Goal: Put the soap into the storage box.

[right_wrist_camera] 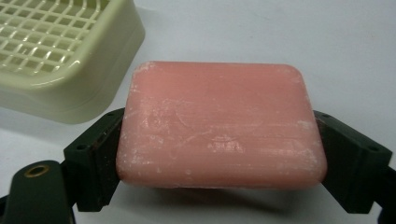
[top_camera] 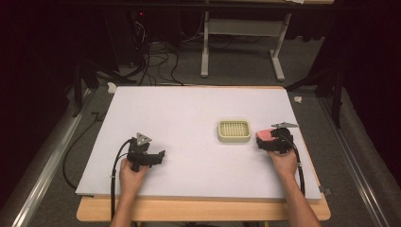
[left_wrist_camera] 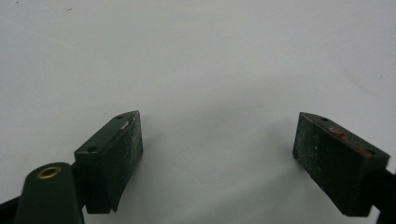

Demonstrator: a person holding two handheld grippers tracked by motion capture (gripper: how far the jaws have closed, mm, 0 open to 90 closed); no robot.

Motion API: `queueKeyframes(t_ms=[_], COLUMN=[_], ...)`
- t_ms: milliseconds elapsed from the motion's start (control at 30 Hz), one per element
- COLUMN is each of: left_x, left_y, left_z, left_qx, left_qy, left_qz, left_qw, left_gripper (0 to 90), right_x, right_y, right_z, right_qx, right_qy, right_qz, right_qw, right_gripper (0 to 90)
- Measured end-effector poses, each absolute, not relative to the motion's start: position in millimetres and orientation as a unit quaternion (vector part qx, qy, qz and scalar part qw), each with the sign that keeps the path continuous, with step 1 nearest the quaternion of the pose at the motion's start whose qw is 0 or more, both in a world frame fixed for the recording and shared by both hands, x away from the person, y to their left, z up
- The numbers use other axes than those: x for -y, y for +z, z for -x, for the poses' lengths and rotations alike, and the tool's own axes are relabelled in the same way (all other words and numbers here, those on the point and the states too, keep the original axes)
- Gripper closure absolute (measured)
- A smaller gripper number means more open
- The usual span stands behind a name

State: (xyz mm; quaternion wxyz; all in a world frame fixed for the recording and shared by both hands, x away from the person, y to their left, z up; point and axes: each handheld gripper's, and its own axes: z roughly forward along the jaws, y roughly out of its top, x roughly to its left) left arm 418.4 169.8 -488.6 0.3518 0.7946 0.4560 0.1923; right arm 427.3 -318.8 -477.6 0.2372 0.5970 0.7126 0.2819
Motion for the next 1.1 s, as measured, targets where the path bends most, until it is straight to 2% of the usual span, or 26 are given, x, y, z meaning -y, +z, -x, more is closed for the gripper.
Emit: queueKeyframes(t_ms=[633,1100], left_x=[-169.8,-169.9], left_y=[-488.6,-488.5], left_z=[-418.4,-418.4], left_qx=[-0.456,-0.455], left_qy=[0.193,0.193], left_qz=[-0.795,-0.796], left_qw=[0.351,0.350], left_gripper=[16.5,16.4], right_x=[322.5,302.1], right_y=[-457.4,-438.9], right_z=[-407.9,-392.3], right_qx=[-0.702,-0.718], right_qy=[0.337,0.377], right_qz=[-0.588,-0.548], right_qw=[0.220,0.203], right_gripper=[13.6,13.6])
